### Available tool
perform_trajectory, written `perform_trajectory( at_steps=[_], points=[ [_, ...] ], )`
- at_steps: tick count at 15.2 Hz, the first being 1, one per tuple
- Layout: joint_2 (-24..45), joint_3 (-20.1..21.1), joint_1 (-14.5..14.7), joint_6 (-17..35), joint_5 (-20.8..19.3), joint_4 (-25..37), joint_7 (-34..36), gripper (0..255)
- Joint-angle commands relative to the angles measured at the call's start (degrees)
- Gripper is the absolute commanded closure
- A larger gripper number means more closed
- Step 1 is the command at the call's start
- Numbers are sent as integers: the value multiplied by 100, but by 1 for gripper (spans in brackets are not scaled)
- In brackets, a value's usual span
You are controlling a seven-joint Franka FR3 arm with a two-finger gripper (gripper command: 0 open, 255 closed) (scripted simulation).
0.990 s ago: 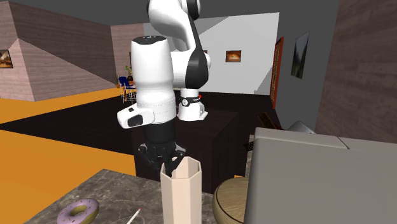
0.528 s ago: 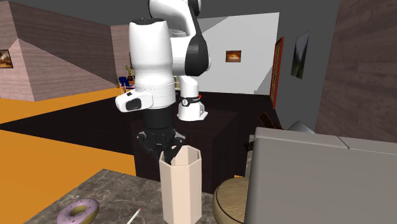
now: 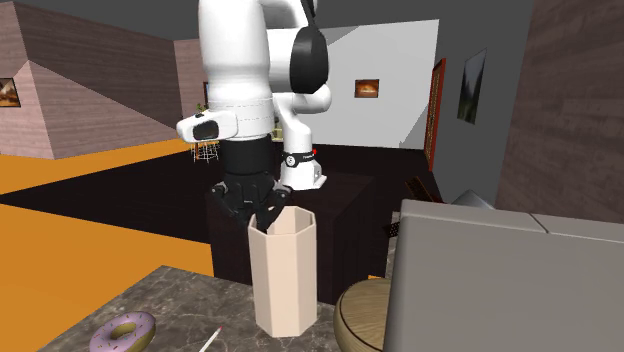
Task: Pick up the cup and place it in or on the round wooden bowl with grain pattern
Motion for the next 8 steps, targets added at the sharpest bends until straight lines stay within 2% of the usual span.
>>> perform_trajectory(
  at_steps=[1,8],
  points=[
    [-101,17,-8,-132,28,36,-11,255],
    [-381,60,-36,-556,107,187,-52,255]
  ],
)
